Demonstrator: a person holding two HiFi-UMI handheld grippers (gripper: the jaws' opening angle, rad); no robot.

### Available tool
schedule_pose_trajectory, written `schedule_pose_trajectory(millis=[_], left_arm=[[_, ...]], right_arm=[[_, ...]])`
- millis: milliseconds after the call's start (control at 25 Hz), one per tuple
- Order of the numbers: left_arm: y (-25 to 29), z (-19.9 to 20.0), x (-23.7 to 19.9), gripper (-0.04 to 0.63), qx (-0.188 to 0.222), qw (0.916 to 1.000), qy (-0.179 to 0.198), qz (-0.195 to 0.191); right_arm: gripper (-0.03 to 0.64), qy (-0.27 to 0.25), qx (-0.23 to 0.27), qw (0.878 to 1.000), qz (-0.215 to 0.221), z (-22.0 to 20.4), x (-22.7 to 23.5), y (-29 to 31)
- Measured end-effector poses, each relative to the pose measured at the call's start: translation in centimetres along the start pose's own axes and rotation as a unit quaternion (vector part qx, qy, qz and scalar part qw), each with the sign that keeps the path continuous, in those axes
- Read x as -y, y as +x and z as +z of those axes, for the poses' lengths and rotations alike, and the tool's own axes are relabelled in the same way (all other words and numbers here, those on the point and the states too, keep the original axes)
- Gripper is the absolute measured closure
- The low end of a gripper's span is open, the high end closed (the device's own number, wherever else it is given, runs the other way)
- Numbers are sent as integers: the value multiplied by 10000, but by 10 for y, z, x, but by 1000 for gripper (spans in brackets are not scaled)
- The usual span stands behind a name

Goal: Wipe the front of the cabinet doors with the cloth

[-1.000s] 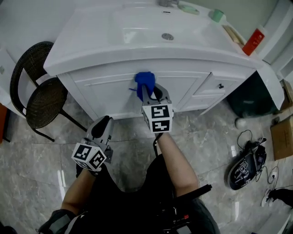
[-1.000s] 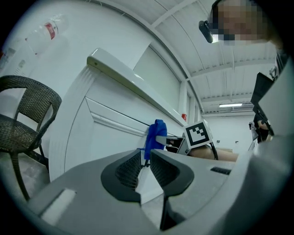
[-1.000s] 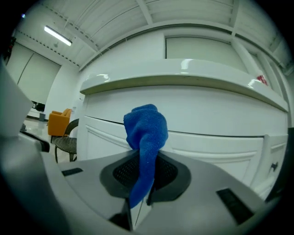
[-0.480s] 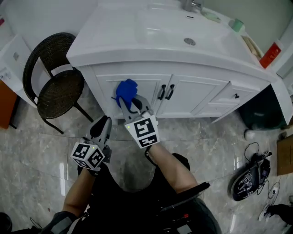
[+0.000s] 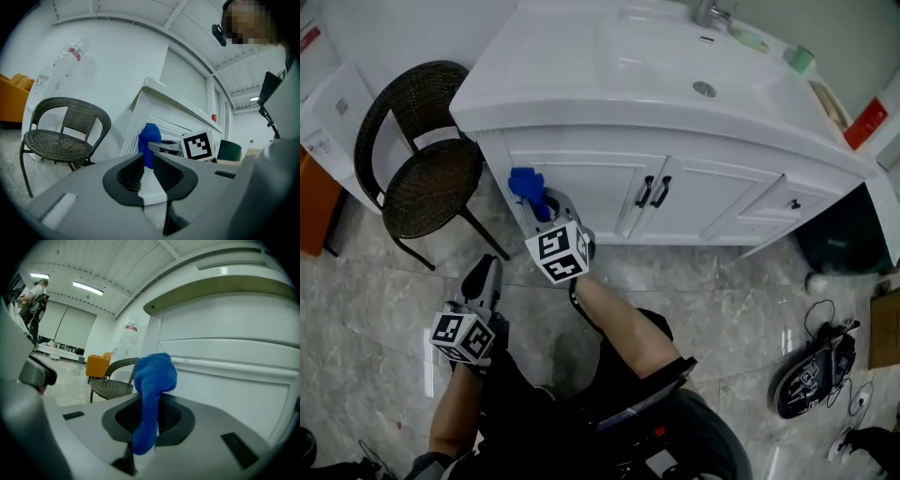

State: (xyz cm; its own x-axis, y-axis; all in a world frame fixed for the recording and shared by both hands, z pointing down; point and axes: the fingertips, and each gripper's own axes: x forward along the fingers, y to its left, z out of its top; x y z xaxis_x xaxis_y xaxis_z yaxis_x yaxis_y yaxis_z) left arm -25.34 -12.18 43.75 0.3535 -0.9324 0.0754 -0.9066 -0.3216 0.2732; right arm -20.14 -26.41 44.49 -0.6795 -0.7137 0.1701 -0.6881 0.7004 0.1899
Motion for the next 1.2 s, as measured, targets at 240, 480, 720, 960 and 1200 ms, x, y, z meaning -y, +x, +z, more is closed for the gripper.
schedule_pose_trajectory(millis=[240, 480, 720, 960, 1200], left_arm=[[33, -6, 34, 533, -46, 9986, 29, -525], [69, -26, 82, 532, -239, 9932, 4, -1137], [87, -41, 117, 532, -413, 9879, 34, -1494], [95, -41, 122, 533, -393, 9861, 17, -1617], [82, -40, 89, 532, -356, 9918, -94, -1227]], right_arm=[[565, 329, -232, 9949, -928, -27, 71, -49], [565, 437, -549, 9805, -1835, -59, 137, -115], [565, 729, -626, 9672, -2352, -76, 171, -170], [565, 658, -497, 9717, -2215, -71, 158, -166], [565, 592, 49, 9913, -1171, -49, 86, -115]])
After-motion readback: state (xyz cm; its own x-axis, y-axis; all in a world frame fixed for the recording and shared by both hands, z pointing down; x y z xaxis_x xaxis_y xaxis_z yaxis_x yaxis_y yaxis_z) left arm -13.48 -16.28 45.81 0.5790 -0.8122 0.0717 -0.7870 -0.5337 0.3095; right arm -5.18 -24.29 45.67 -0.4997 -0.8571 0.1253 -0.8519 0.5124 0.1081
